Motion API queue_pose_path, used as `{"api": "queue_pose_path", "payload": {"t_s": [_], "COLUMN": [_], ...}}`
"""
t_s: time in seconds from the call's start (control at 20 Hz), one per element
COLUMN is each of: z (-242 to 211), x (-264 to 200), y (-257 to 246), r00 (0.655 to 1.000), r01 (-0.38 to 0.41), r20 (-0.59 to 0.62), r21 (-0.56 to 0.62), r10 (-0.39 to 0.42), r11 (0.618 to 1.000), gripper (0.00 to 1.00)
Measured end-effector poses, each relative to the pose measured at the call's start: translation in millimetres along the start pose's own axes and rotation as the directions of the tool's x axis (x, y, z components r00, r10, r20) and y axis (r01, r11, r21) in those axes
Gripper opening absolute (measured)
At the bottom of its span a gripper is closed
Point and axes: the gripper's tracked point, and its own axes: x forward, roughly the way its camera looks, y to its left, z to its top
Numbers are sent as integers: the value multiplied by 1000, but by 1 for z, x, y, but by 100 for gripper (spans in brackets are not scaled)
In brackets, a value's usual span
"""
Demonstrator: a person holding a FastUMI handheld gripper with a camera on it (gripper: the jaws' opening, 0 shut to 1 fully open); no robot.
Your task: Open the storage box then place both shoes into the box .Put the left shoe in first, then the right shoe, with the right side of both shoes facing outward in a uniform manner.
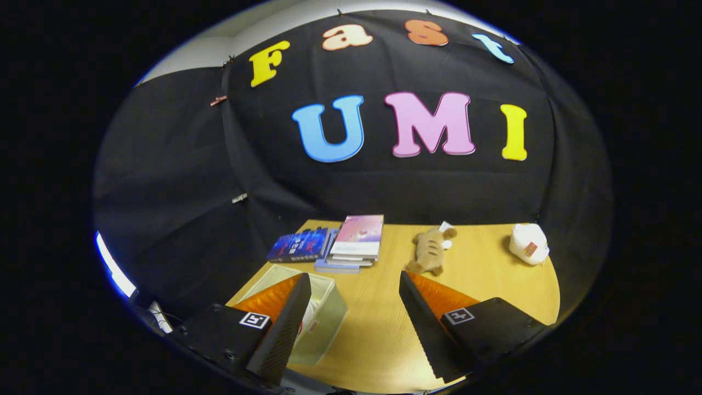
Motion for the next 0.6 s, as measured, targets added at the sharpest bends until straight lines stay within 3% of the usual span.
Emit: {"api": "queue_pose_path", "payload": {"t_s": [0.2,0.4,0.6], "z": [61,109,112], "x": [-33,-67,-91], "y": [-51,-91,-138], "r00": [981,922,906], "r01": [19,42,142], "r20": [194,387,407], "r21": [0,-13,-26], "r10": [-19,-33,-119], "r11": [1000,999,989], "gripper": [98,98,98]}}
